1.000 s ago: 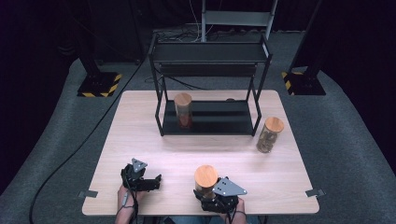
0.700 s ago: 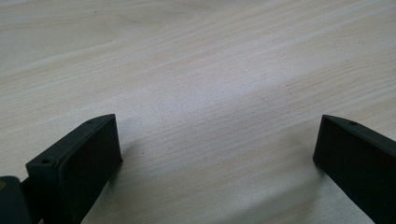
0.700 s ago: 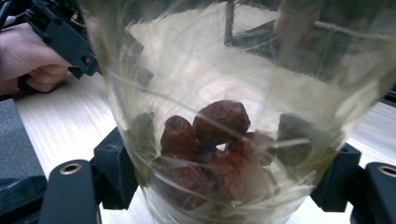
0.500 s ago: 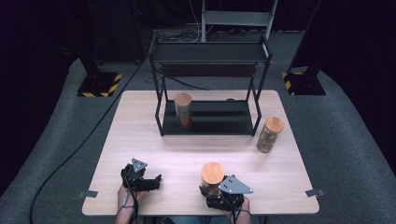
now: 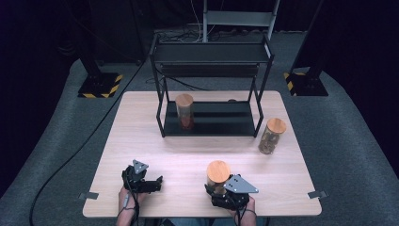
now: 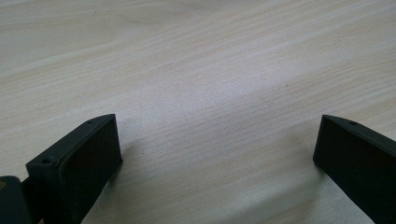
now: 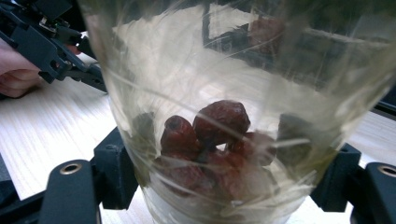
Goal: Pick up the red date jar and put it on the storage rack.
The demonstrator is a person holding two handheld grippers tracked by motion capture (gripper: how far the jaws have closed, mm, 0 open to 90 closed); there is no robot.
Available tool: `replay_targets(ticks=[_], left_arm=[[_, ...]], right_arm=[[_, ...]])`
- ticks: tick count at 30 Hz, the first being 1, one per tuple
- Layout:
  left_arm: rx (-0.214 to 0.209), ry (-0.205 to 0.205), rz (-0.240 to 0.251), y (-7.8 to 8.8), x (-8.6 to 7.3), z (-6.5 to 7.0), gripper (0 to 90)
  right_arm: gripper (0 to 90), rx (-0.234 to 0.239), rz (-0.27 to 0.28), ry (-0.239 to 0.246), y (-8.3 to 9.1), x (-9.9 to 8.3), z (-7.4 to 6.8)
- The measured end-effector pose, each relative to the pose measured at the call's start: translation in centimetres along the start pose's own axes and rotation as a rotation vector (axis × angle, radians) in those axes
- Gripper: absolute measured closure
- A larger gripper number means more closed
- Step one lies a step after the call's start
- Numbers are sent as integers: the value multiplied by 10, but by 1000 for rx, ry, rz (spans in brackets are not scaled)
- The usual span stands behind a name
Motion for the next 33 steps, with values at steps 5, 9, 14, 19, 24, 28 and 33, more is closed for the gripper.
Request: replay_targets(ticks=[5,9,14,19,24,28,33], left_arm=[[0,0,0,0,0,0,2],[0,0,0,0,0,0,2],[0,0,0,0,0,0,2],[0,0,0,0,0,0,2],[0,0,0,0,0,0,2],[-1,-1,0,0,0,0,2],[-1,-1,0,0,0,0,3]], right_arm=[[246,-8,1,3,-1,2,4],[247,-13,4,6,-1,4,7],[246,-19,4,6,-2,7,10],[246,-24,7,12,-4,10,13],[246,-29,8,14,-6,13,16],[247,-31,9,19,-9,14,18],[247,-31,6,23,-13,16,19]])
Point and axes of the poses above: each handheld gripper's, and its own axes: y roughly backward along the jaws, x roughly out of its top, z roughly to its right, the point moved 7 cm from there along -y, roughly forward along the jaws, and after that the axes turned 13 degrees about -x, right-handed, at the moved point
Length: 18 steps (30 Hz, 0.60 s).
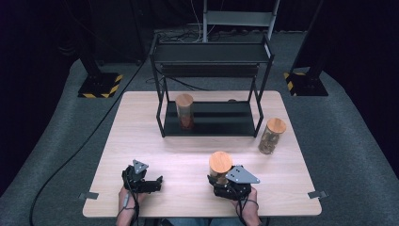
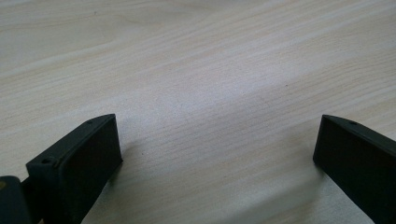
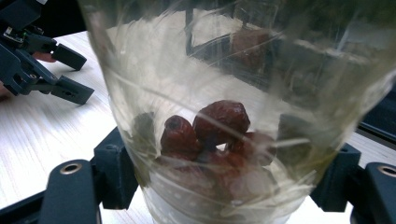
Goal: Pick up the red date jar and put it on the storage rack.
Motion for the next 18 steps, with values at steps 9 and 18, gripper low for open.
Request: replay_targets(ticks=[9,18], left_arm=[[0,-1,0,0,0,0,3],[1,0,0,0,0,0,3]], right_arm=[[246,-5,3,8,-5,4,5],[247,-12,3,3,-9,7,11]])
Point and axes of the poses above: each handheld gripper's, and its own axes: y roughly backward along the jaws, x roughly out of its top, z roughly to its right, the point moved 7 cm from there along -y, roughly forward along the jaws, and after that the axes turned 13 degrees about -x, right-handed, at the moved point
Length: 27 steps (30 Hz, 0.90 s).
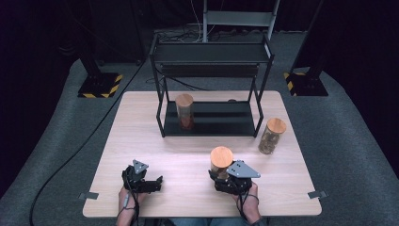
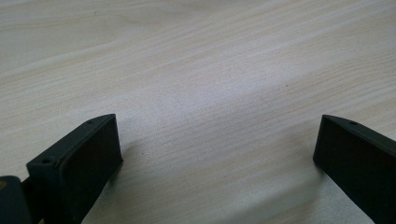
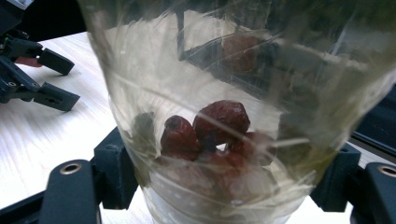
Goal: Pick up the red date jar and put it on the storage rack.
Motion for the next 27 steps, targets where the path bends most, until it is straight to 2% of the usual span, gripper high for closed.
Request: replay_targets(ticks=[27], left_arm=[[1,1,0,0,0,0,4]], right_arm=[[247,-13,-13,-4,-21,1,13]])
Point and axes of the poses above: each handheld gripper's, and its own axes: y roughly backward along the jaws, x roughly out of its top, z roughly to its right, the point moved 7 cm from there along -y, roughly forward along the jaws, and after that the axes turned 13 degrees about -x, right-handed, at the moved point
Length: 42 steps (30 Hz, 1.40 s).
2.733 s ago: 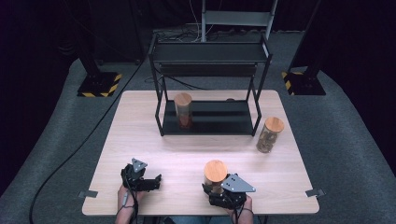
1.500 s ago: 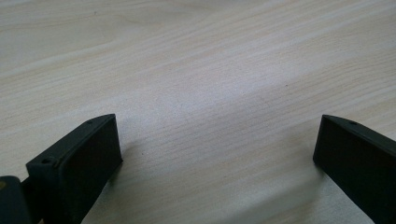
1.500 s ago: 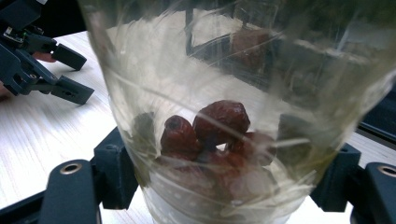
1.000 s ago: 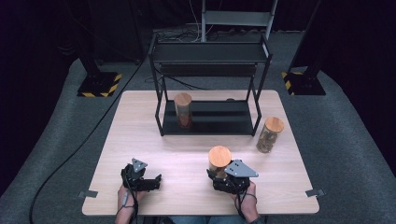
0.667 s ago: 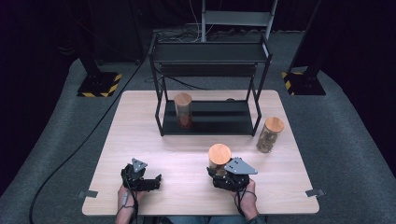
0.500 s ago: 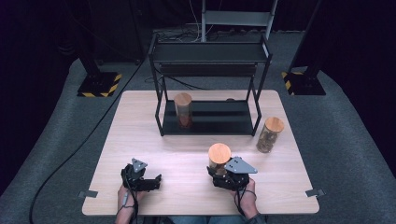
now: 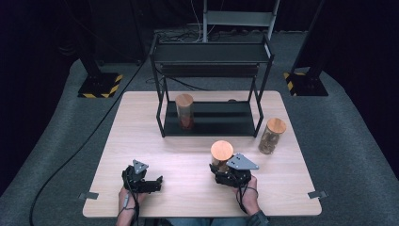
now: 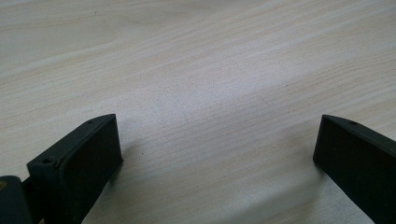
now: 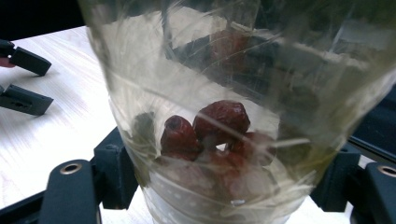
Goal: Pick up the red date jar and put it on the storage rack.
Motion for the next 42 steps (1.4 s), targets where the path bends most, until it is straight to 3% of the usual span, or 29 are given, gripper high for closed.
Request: replay_targets(ticks=[42], left_arm=[[0,0,0,0,0,0,4]], right_arm=[[247,-4,-13,3,-23,10,13]])
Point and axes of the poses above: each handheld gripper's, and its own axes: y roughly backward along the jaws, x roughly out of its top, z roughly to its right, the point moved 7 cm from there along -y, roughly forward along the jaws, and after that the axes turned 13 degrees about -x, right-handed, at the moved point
